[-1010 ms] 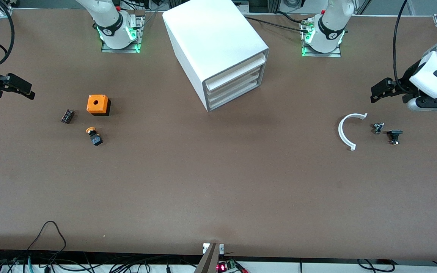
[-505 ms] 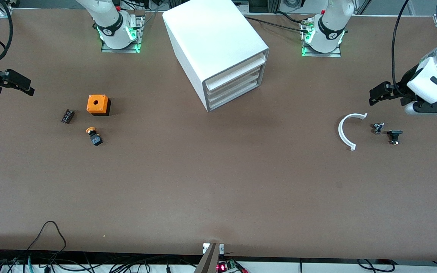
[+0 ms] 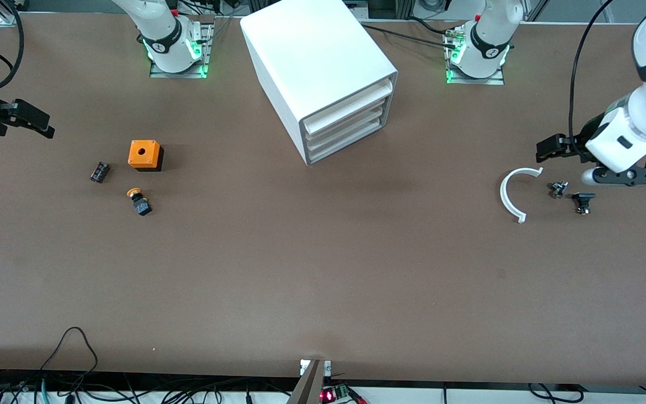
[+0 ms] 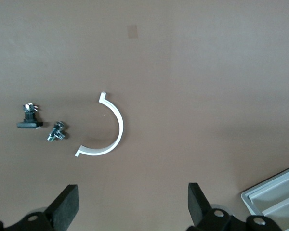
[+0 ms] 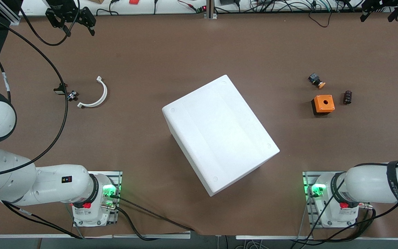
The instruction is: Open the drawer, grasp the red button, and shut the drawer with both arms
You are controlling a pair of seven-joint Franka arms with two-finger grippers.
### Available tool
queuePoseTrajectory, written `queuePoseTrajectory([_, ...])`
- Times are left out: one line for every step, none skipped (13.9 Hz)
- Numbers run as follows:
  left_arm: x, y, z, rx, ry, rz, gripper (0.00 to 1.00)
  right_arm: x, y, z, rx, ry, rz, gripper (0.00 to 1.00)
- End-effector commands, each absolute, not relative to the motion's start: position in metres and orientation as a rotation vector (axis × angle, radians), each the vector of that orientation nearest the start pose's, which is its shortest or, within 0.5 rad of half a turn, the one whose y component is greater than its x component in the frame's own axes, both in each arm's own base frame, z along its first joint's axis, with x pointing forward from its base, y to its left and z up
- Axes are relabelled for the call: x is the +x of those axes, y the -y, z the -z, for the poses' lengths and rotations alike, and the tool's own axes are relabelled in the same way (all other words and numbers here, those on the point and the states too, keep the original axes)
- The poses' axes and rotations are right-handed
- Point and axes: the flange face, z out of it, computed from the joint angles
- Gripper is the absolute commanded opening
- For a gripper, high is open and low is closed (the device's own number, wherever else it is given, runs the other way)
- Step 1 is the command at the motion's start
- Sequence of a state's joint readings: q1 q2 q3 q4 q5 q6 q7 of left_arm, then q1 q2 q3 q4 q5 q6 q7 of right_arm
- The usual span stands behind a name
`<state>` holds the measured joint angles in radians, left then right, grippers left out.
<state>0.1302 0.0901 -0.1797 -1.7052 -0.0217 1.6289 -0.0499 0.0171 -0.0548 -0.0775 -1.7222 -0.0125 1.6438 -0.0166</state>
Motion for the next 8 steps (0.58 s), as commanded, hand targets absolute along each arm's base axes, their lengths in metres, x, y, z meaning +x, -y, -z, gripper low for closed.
queuePoseTrajectory([0.581,0.038,-0.473,-3.24,-0.136,-0.422,1.0,0.528,0.034,-0.588,-3.137,-0.045,0.0,1.0])
queuePoseTrajectory([0.578,0.044,-0.448,-3.271,-0.179,-0.502,1.0,0.529,0.034,-0.587,-3.137,-0.047,0.0,1.0])
queuePoseTrajectory([0.572,0.051,-0.419,-3.31,-0.174,-0.596,1.0,0.53,0.034,-0.584,-3.137,-0.045,-0.01,1.0])
queuePoseTrajectory([0.564,0.06,-0.389,-3.371,-0.132,-0.702,1.0,0.534,0.032,-0.577,-3.138,-0.035,-0.031,1.0])
queuePoseTrajectory([0.557,0.07,-0.363,-3.446,-0.066,-0.799,1.0,0.538,0.029,-0.567,-3.14,-0.023,-0.062,1.0])
queuePoseTrajectory([0.551,0.078,-0.341,-3.501,-0.001,-0.886,1.0,0.541,0.025,-0.558,-3.138,-0.006,-0.094,1.0])
queuePoseTrajectory([0.547,0.09,-0.322,-3.536,0.039,-0.985,1.0,0.543,0.024,-0.552,-3.137,-0.004,-0.115,1.0])
queuePoseTrajectory([0.538,0.11,-0.306,-3.564,0.029,-1.089,1.0,0.545,0.022,-0.546,-3.137,0.003,-0.137,1.0])
